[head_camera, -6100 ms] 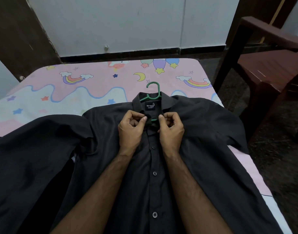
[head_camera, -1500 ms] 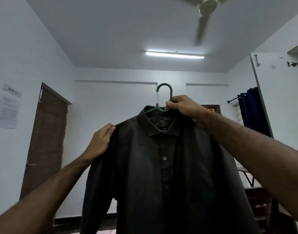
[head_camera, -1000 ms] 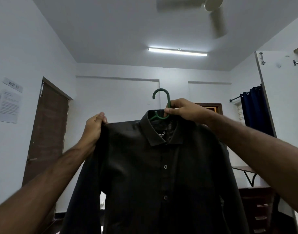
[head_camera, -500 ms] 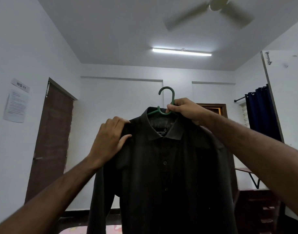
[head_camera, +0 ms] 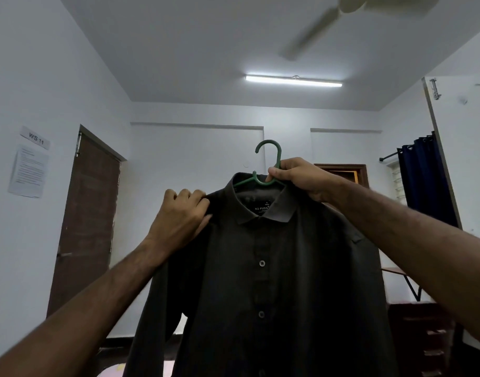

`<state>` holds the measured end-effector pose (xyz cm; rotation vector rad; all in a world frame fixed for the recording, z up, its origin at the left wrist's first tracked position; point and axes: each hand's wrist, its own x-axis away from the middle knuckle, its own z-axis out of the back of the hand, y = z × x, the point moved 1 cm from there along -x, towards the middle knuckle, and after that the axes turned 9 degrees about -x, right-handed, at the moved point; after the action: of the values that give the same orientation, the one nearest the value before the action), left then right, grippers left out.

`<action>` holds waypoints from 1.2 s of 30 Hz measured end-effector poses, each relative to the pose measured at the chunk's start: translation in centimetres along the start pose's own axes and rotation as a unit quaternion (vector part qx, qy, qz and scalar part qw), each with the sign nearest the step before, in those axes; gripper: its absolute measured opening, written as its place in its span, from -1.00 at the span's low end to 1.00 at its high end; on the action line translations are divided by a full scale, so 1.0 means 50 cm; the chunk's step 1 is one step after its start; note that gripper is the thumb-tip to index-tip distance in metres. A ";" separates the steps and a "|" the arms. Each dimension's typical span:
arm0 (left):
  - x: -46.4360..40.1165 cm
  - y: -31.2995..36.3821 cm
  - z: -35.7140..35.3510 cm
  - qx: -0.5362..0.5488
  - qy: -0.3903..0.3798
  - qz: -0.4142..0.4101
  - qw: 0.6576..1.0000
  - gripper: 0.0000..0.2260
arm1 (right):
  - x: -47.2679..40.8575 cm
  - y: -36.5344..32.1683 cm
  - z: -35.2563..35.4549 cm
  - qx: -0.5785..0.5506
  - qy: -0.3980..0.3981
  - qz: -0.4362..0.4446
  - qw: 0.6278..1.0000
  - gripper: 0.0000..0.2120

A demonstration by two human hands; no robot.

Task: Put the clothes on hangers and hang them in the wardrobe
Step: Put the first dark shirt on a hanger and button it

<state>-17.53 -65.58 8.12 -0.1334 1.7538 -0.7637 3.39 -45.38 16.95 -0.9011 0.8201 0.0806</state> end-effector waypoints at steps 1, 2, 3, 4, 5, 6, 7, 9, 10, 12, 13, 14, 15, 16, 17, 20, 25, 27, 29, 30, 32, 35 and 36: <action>0.002 0.000 -0.002 0.040 -0.002 0.002 0.999 -0.70 | 0.001 0.000 0.003 0.002 0.001 0.004 1.000 -0.77; 0.005 -0.001 -0.003 0.092 -0.001 0.014 0.996 -0.70 | 0.003 -0.001 0.007 0.005 0.003 0.009 1.000 -0.77; 0.007 -0.003 -0.002 0.156 -0.002 0.038 0.987 -0.70 | 0.005 -0.003 0.011 0.010 0.006 0.014 1.000 -0.77; 0.010 -0.005 -0.002 0.230 -0.005 0.069 0.971 -0.70 | 0.006 -0.004 0.014 0.017 0.008 0.019 1.000 -0.77; 0.012 -0.007 0.000 0.304 -0.012 0.105 0.947 -0.68 | 0.007 -0.006 0.016 0.023 0.009 0.024 0.999 -0.77; 0.014 -0.008 0.002 0.368 -0.019 0.139 0.919 -0.64 | 0.007 -0.008 0.016 0.033 0.010 0.031 0.999 -0.77; 0.014 -0.008 0.005 0.419 -0.021 0.166 0.893 -0.63 | 0.007 -0.009 0.014 0.047 0.011 0.038 0.998 -0.77; 0.013 -0.005 0.010 0.457 -0.014 0.188 0.869 -0.75 | 0.004 -0.012 0.012 0.081 0.012 0.053 0.995 -0.76; 0.013 -0.004 0.011 0.454 -0.006 0.188 0.871 -0.82 | 0.003 -0.014 0.010 0.096 0.014 0.059 0.994 -0.76; 0.013 -0.003 0.012 0.453 0.002 0.188 0.872 -0.89 | 0.003 -0.017 0.008 0.109 0.019 0.071 0.991 -0.76; 0.013 -0.005 0.012 0.455 0.005 0.189 0.870 -0.89 | 0.003 -0.016 0.007 0.112 0.022 0.077 0.990 -0.76; 0.013 -0.007 0.013 0.456 0.009 0.188 0.870 -0.89 | 0.003 -0.016 0.006 0.115 0.024 0.082 0.990 -0.76; 0.013 -0.009 0.016 0.452 0.016 0.185 0.873 -0.89 | 0.003 -0.015 0.007 0.116 0.023 0.085 0.989 -0.76; 0.014 -0.011 0.017 0.443 0.023 0.183 0.878 -0.89 | 0.004 -0.015 0.007 0.116 0.021 0.087 0.989 -0.76; 0.015 -0.012 0.019 0.429 0.031 0.181 0.884 -0.90 | 0.004 -0.013 0.007 0.113 0.020 0.085 0.990 -0.76; 0.023 -0.014 0.022 0.388 0.038 0.189 0.901 -0.92 | 0.008 -0.010 0.004 0.082 0.012 0.071 0.994 -0.76; 0.033 -0.018 0.028 0.279 0.046 0.174 0.943 -0.87 | 0.010 -0.006 -0.014 0.042 0.000 0.063 0.997 -0.78; 0.036 -0.019 0.038 0.249 0.052 0.166 0.953 -0.85 | 0.012 -0.003 -0.018 0.028 -0.001 0.058 0.998 -0.78; 0.032 -0.026 0.040 0.267 0.035 0.192 0.944 -0.86 | 0.012 0.002 -0.019 0.034 -0.004 0.059 0.998 -0.77; 0.026 -0.031 0.036 0.297 0.015 0.214 0.930 -0.86 | 0.013 0.003 -0.018 0.056 -0.007 0.064 0.996 -0.77; 0.006 -0.050 0.024 0.405 -0.060 0.257 0.875 -0.83 | 0.015 0.001 -0.014 0.107 -0.026 0.068 0.992 -0.77; -0.025 -0.081 0.016 0.598 -0.196 0.286 0.723 -0.84 | 0.018 0.004 -0.011 0.121 -0.071 0.066 0.988 -0.78; -0.027 -0.087 0.008 0.625 -0.221 0.287 0.691 -0.84 | 0.018 0.006 -0.011 0.111 -0.083 0.069 0.988 -0.78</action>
<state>-17.97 -68.53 11.57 1.0345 0.4538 -1.1534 3.60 -45.83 15.96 -0.6179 0.7192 0.1793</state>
